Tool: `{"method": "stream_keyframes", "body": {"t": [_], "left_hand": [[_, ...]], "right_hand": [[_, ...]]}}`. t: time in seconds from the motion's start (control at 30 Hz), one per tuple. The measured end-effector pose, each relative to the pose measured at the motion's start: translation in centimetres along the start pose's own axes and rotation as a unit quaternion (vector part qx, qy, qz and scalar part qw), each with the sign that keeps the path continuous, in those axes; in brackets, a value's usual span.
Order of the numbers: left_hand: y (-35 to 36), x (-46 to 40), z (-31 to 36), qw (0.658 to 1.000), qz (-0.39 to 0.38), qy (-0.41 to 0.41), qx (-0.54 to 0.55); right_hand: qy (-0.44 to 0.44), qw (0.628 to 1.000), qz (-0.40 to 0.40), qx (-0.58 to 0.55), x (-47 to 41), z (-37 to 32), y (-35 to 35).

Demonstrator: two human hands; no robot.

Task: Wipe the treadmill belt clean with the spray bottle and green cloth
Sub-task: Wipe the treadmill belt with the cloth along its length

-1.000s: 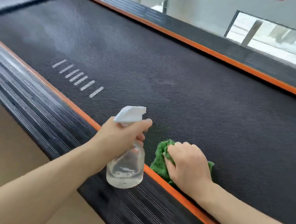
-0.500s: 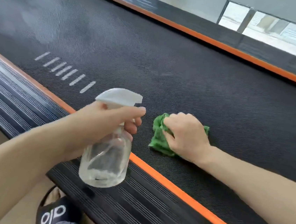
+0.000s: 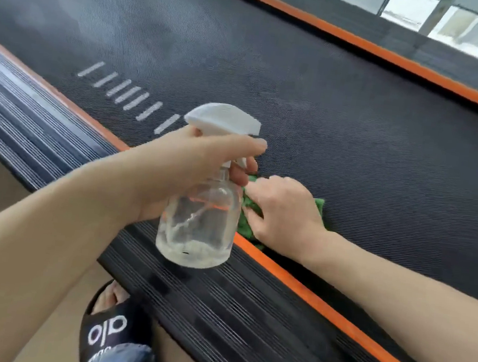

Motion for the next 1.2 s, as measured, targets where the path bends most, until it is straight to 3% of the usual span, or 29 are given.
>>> {"method": "stream_keyframes", "body": {"t": [0.1,0.23,0.37,0.43,0.53,0.7,0.83,1.03,1.2], "left_hand": [[0.4,-0.3,-0.1,1.0,-0.019,-0.017,0.007],[1.9,-1.3,-0.6,0.999,-0.034,-0.026,-0.029],[2.5,-2.1,-0.8,0.998,-0.013,-0.027,-0.054],[2.2,-2.3,-0.6,0.998,-0.003,-0.027,-0.062],[1.3,-2.1,-0.2,0.999,0.0,-0.022,-0.044],[0.6,-2.6,-0.5,0.999,0.005,-0.024,-0.02],[-0.2,-3.0,-0.9,1.0,0.009,-0.023,-0.018],[-3.1,-3.8,-0.8,0.998,0.051,-0.031,-0.009],[-4.5,-4.9,-0.6,0.998,0.051,-0.021,0.002]], "right_hand": [[-0.001,1.0,-0.009,-0.016,4.3,0.0,-1.3],[-0.065,0.997,-0.035,-0.003,2.1,1.1,-1.2],[0.09,0.99,-0.067,-0.091,-4.6,1.4,-0.7],[0.121,0.979,-0.076,-0.147,-6.0,1.1,-0.3],[0.095,0.994,-0.056,-0.02,-4.5,0.3,-0.1],[-0.008,1.0,-0.015,-0.007,4.0,0.6,-1.2],[-0.115,0.993,-0.028,-0.002,1.8,1.7,-0.6],[0.069,0.997,-0.017,0.04,-11.8,1.5,3.7],[0.045,0.998,0.034,0.007,-5.8,0.3,1.9]]}}
Point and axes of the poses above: each hand's wrist, its own x-axis away from the middle knuckle, its own y-axis out of the palm, z = x × y, the point moved 2 cm from there along -x, towards the middle knuckle, and after that the axes turned 5 degrees about -x, right-handed, at the moved point
